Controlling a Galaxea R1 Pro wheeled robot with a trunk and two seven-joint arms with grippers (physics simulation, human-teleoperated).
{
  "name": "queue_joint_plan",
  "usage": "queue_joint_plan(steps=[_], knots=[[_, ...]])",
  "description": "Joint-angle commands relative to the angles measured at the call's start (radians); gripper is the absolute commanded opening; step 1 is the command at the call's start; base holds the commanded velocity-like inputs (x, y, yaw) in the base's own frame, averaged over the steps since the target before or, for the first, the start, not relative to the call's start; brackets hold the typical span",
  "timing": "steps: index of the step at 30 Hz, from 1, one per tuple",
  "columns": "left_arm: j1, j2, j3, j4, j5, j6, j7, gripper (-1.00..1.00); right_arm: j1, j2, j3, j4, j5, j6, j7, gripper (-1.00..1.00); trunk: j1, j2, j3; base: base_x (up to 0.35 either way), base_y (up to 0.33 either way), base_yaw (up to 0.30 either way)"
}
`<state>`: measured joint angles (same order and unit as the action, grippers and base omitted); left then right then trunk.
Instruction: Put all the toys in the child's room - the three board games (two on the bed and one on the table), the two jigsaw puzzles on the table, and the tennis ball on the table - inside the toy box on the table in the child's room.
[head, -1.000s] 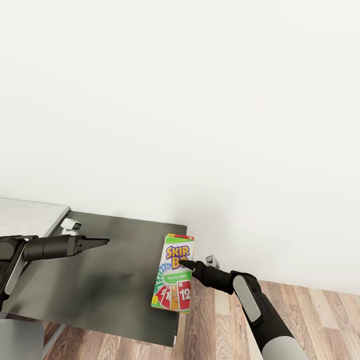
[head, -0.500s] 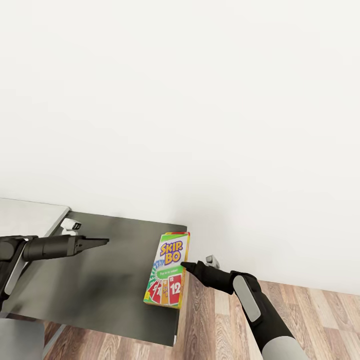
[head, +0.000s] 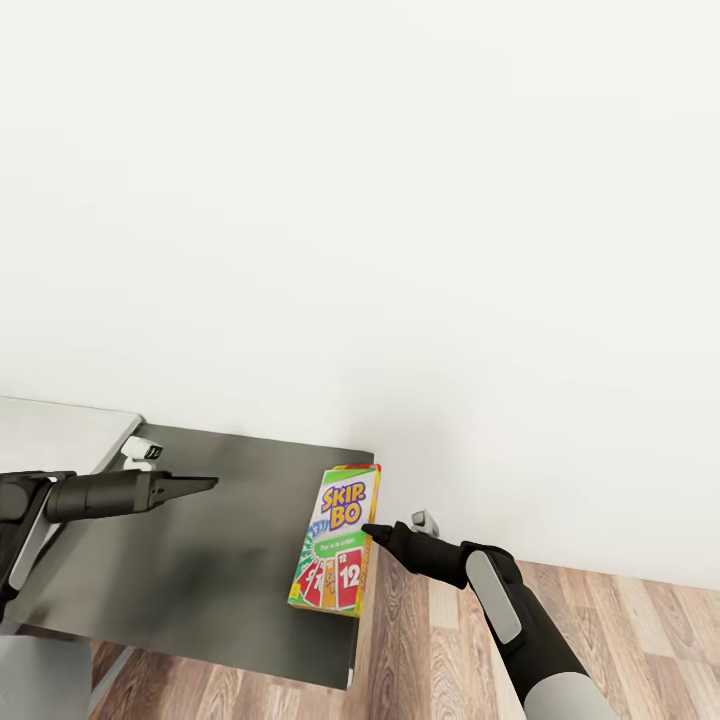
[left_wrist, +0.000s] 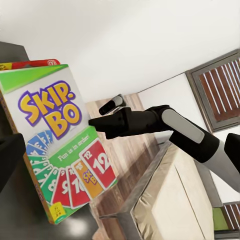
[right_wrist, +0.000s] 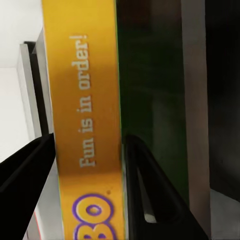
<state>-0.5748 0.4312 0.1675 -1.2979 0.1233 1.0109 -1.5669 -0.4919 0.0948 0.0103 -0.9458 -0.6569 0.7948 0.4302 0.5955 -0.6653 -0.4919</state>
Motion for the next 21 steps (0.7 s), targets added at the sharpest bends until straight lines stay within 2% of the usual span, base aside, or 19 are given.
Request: queue_joint_plan(steps=[1,21], knots=[[0.000,0.000,0.000,0.000,-0.001,0.011,-0.004,1.00,-0.001,0.000,-0.001,-0.001,0.001,0.004,0.002,-1.00,-0.004,0.006,0.002,0.000,0.000,0.000],[0.000,0.001,-0.006,0.000,-0.002,0.025,-0.004,1.00,-0.002,-0.002,0.000,-0.009,0.005,0.006,0.003,-1.00,-0.080,0.146,0.065,0.000,0.000,0.000]])
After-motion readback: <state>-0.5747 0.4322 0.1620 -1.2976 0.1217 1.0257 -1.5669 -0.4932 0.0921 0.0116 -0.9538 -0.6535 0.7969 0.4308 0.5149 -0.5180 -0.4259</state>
